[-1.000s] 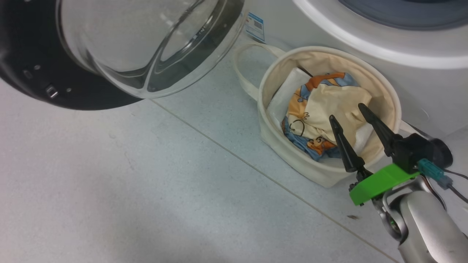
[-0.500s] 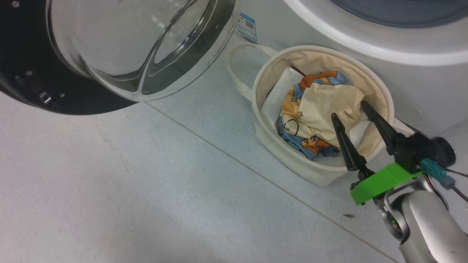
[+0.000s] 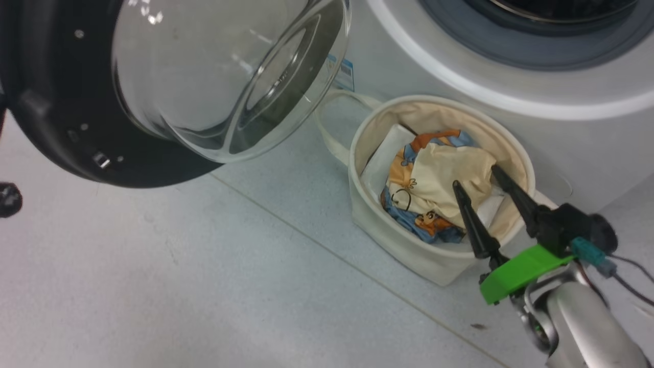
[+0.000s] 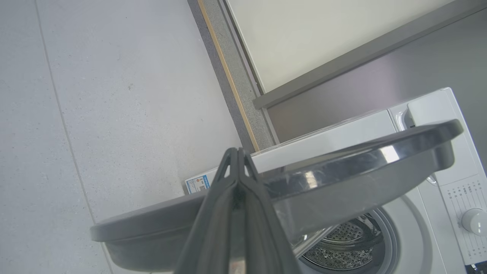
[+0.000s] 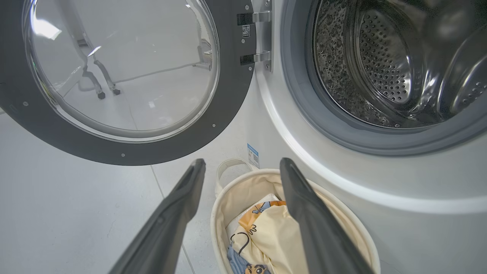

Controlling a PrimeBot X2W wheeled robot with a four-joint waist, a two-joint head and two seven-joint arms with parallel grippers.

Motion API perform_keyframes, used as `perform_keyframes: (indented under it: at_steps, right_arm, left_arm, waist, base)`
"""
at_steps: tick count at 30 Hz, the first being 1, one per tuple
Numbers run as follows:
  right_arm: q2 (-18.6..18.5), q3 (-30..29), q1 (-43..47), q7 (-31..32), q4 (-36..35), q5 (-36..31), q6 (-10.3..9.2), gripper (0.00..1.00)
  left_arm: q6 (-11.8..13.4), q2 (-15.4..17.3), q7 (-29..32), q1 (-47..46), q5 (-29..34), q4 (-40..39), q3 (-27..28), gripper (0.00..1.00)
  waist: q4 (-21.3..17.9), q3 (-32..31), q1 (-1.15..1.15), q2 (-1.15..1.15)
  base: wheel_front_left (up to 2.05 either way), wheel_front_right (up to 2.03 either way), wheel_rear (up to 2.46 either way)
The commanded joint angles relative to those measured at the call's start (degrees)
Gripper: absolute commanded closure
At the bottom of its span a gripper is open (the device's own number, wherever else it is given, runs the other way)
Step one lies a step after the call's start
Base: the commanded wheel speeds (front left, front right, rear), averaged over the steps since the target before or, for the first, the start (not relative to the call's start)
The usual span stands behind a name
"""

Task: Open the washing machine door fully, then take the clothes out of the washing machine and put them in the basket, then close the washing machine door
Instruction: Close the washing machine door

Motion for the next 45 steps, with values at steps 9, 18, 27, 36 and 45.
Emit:
perform_keyframes:
  at_steps: [9,18,27,36,45]
  right_arm:
    - [3.7,3.6,1.2,-3.4,3.3,2.2,0.42,0.00]
    - [5.8,3.4,2.7,-4.6,6.9,3.6,0.42,0.00]
    - [7.5,2.8,5.1,-4.7,7.2,3.9,0.42,0.00]
    - [6.9,1.3,6.9,-4.7,6.6,3.5,0.42,0.00]
    - [7.5,-2.3,5.5,-4.7,4.7,2.4,0.42,0.00]
  left_arm:
    - [-0.4,3.4,3.2,6.2,-0.4,-12.2,-3.3,1.00]
    - [-0.4,1.4,4.1,11.7,0.7,-21.9,-8.6,1.00]
    - [-0.4,-1.5,2.2,18.5,3.1,-32.2,-14.5,1.00]
    - [-0.4,-4.1,0.2,21.8,7.5,-37.1,-19.9,1.00]
    - [-0.4,-6.9,-2.7,20.7,9.2,-36.5,-22.3,1.00]
  waist:
    - [-1.1,-7.4,0.00,0.00]
    - [-1.7,-12.0,0.00,0.00]
    - [-2.9,-16.2,0.00,0.00]
    - [-4.6,-17.7,0.00,0.00]
    - [-9.6,-16.3,0.00,0.00]
  base:
    - [0.00,0.00,0.00]
    - [0.00,0.00,0.00]
    - [0.00,0.00,0.00]
    - [0.00,0.00,0.00]
    - [0.00,0.00,0.00]
